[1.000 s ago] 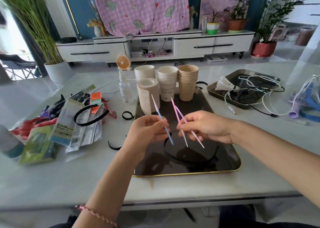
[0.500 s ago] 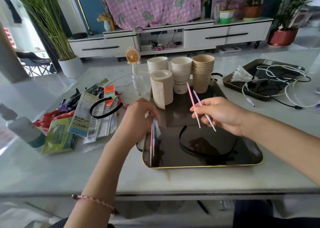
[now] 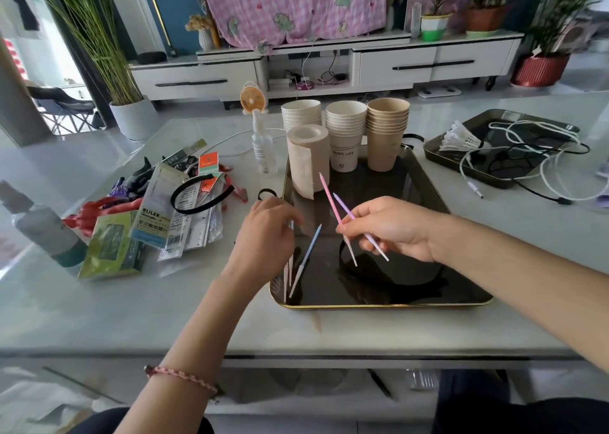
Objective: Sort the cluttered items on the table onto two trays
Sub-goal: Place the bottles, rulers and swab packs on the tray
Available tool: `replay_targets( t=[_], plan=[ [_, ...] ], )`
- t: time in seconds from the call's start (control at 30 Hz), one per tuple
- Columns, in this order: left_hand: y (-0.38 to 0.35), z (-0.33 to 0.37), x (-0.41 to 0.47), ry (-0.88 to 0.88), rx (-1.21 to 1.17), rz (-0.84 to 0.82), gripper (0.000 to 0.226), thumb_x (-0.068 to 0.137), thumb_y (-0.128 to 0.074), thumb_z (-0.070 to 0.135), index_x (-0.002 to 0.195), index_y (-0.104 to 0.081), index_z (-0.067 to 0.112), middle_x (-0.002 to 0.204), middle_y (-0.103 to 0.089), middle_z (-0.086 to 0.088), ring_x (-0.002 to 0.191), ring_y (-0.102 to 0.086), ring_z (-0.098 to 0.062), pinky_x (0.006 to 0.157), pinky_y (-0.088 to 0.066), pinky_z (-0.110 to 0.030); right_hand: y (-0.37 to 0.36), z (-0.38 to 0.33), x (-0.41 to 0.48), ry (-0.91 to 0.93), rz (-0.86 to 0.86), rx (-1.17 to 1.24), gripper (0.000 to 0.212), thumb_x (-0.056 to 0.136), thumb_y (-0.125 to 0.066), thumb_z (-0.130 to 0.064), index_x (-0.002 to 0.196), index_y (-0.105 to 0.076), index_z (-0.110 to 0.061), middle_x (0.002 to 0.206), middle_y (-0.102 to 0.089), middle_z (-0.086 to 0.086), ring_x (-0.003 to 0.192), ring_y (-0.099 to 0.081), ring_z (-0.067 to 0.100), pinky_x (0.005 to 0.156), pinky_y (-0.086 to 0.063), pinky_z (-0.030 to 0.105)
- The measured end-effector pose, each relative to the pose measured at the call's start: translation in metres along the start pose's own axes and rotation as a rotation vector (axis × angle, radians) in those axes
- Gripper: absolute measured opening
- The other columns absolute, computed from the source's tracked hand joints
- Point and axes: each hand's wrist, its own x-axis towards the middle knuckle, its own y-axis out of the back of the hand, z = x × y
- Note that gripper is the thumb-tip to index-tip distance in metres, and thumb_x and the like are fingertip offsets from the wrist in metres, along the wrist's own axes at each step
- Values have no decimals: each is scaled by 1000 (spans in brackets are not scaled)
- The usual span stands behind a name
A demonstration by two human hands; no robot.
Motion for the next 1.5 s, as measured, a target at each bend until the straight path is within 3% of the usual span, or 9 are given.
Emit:
replay_targets(
  t=[0.1, 0.2, 0.43, 0.6, 0.73, 0.83, 1.03, 1.27, 1.5],
  plan=[
    [1, 4, -5, 131, -135, 90, 39, 79, -43, -12, 101, -67, 10, 99, -55, 1, 89, -49, -9, 69, -35, -4, -13, -2, 6, -37, 18, -38, 3, 87, -61, -6, 84, -63, -4, 75, -60, 11, 47, -43, 8, 37, -34, 14],
    [2, 4, -7, 170, -160, 90, 37, 81, -44, -8, 104, -66, 10, 102, -56, 0, 90, -50, -10, 68, -33, -10, -29, -1, 8, -45, 17, -106, 8, 88, -58, -5, 90, -65, -1, 74, -60, 11, 45, -42, 9, 35, -32, 14],
    [-3, 3, -11, 83, -85, -5, 31, 88, -46, -1, 107, -67, 12, 112, -63, -2, 110, -49, -17, 79, -28, -13, -35, 3, 14, 14, 53, -135, 14, 95, -51, -16, 96, -59, -4, 75, -60, 9, 44, -54, 10, 35, -39, 15],
    [-16, 11, -16, -12, 55, -265, 26, 95, -48, 29, 115, -65, 25, 131, -54, 10, 137, -22, -17, 108, -17, -37, -28, 5, 13, -50, 51, -94, 18, 93, -55, -12, 100, -62, 3, 73, -56, 11, 51, -60, 15, 39, -45, 16],
    [-14, 10, -15, -15, 216, -226, 29, 97, -43, 34, 112, -65, 23, 136, -48, 9, 140, -12, -16, 106, -6, -30, -32, 1, 12, -50, 57, -98, 6, 93, -55, -9, 88, -54, -6, 74, -56, 13, 50, -63, 20, 43, -52, 22],
    [-10, 9, -14, 17, 330, -203, 32, 98, -39, 28, 118, -62, 19, 140, -43, 4, 140, -12, -19, 109, -10, -34, -42, -4, 11, 2, 57, -175, 11, 93, -54, -12, 99, -51, -3, 83, -61, 17, 60, -68, 31, 56, -59, 34],
    [-5, -3, -11, 151, 60, 5, 24, 92, -45, 11, 99, -68, 6, 115, -59, -7, 113, -45, -28, 90, -36, -35, -56, -7, 13, 38, 64, -264, 37, 93, -48, -9, 129, -39, -6, 111, -55, 15, 69, -71, 30, 70, -59, 40],
    [-1, -1, -13, 249, -81, 27, 20, 91, -49, 11, 101, -67, 9, 109, -59, -7, 103, -52, -23, 77, -39, -27, -69, -8, 20, 189, 55, -303, 16, 90, -51, -10, 100, -62, -5, 94, -66, 14, 88, -66, 29, 80, -57, 43],
    [2, -2, -13, 243, -45, 30, 26, 91, -45, 7, 109, -64, 9, 115, -59, -7, 106, -51, -20, 75, -35, -22, -52, -12, 25, 261, 168, -373, 18, 90, -52, -6, 96, -65, -16, 84, -64, 1, 76, -63, 17, 62, -52, 25]
  ],
)
